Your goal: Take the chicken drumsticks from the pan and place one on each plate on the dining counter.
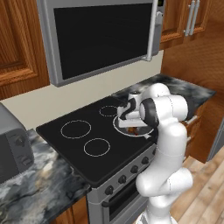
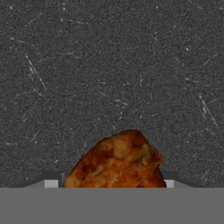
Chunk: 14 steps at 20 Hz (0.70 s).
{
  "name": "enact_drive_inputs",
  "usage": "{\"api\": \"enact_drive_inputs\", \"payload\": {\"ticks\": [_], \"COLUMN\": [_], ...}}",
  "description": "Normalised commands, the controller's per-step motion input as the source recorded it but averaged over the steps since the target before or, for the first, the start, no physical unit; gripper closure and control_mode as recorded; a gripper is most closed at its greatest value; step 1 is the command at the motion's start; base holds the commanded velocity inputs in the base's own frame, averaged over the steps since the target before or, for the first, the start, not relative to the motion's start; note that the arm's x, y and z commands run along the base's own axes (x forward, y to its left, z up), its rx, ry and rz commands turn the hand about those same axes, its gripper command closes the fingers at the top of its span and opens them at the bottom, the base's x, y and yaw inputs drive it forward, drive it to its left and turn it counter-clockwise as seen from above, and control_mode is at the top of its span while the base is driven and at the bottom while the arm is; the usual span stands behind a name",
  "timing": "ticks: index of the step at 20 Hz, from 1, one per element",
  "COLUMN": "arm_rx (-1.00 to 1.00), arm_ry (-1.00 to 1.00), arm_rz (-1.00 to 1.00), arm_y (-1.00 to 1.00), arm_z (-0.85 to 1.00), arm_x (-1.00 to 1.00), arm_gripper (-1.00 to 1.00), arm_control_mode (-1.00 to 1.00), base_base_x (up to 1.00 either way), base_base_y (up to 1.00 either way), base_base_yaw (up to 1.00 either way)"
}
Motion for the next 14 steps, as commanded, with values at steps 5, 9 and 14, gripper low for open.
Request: {"api": "enact_drive_inputs", "payload": {"ticks": [5,9,14], "arm_rx": [-0.02,0.00,0.05], "arm_ry": [0.00,-0.04,-0.08], "arm_rz": [-0.02,0.00,0.00], "arm_y": [0.00,-0.12,-0.21], "arm_z": [0.31,0.72,0.46], "arm_x": [-0.07,-0.26,-0.78], "arm_gripper": [1.00,1.00,1.00], "arm_control_mode": [-1.00,-1.00,-1.00], "base_base_x": [0.00,0.00,0.00], "base_base_y": [0.00,0.00,0.00], "base_base_yaw": [0.00,0.00,0.00]}}
